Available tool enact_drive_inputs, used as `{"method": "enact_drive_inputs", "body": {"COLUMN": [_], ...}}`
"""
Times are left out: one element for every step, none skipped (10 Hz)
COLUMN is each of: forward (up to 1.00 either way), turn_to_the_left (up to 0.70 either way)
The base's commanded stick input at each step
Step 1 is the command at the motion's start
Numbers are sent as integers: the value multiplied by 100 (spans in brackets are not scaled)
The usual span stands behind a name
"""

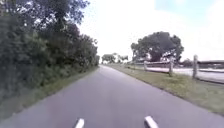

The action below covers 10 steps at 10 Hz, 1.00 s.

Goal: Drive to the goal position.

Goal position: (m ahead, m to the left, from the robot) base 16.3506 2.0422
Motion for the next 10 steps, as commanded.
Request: {"method": "enact_drive_inputs", "body": {"forward": [70, 70, 70, 70, 70, 70, 70, 70, 70, 70], "turn_to_the_left": [0, 0, 0, 0, 0, 0, 0, 0, 0, 0]}}
